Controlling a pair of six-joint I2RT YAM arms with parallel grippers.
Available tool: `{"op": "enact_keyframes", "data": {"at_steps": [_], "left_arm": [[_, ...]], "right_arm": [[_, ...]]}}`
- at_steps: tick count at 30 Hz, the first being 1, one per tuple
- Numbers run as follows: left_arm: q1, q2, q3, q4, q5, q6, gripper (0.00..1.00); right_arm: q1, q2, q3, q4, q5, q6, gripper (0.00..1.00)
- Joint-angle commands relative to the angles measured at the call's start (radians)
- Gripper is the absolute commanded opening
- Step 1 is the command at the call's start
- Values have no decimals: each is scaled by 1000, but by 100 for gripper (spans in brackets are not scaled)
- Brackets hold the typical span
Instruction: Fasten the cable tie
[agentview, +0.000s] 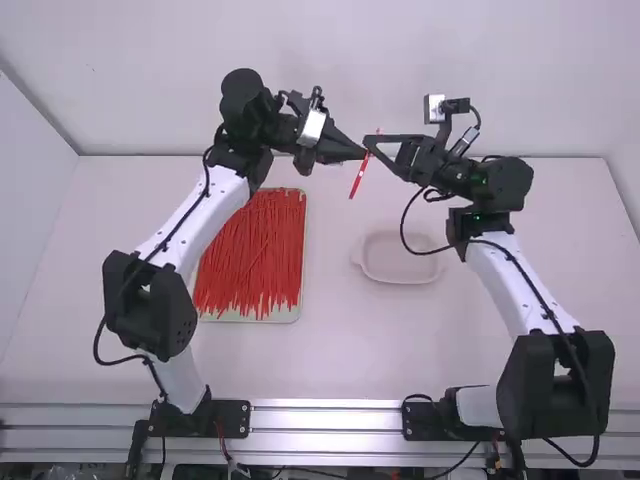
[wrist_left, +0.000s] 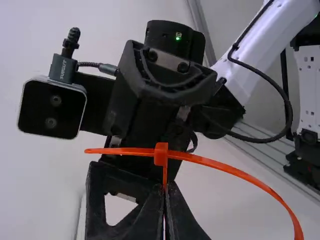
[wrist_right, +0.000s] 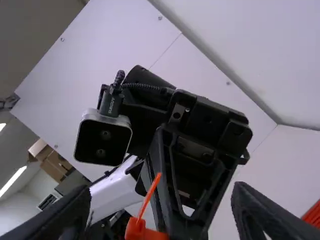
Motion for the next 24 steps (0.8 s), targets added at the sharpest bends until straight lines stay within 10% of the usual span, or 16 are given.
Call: {"op": "enact_keyframes", "data": {"at_steps": [1,11,24], "left_arm": [[-3,-26,-24,5,14,8,2],[2,-26,-49,7,18,20,2],[-6,-26,-57,-5,21,-49,2]], "right_arm": [[-2,2,24,8,18,3,64],[-10,2,24,8,15,4,1],[-22,2,24,7,12,2,0]]}}
